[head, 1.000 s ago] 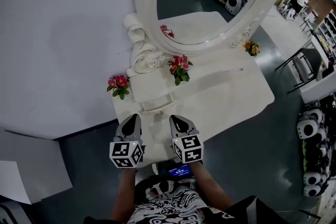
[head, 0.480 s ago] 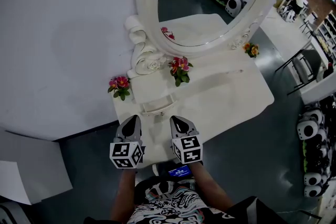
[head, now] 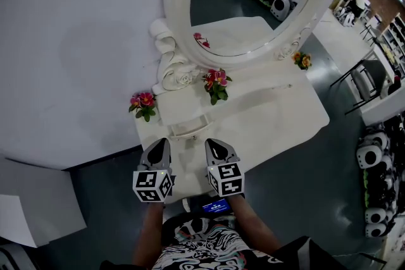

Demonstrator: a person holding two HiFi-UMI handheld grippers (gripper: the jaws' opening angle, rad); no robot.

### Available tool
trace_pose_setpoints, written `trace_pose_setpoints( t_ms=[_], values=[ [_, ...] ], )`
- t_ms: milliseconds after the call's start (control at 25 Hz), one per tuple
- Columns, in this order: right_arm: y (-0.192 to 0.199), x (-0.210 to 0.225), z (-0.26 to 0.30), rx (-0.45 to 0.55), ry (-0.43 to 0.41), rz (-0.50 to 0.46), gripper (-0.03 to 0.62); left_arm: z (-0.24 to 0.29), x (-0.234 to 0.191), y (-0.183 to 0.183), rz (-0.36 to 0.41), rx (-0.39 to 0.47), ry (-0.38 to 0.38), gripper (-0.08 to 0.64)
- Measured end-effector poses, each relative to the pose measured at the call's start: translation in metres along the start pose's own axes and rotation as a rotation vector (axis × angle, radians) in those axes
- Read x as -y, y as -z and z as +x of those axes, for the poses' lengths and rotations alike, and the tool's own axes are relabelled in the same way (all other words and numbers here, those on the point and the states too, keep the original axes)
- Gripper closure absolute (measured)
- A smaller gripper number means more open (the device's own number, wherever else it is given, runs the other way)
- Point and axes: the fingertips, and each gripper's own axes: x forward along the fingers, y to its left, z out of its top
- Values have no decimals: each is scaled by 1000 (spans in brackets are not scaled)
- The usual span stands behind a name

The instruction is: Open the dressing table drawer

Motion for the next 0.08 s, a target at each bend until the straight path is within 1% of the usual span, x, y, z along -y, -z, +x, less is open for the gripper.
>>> trace_pose_setpoints(
  t_ms=[80],
  values=[
    [0, -1, 1, -2, -1, -1, 592, 1, -1, 1, 0, -1, 1, 558]
  ],
)
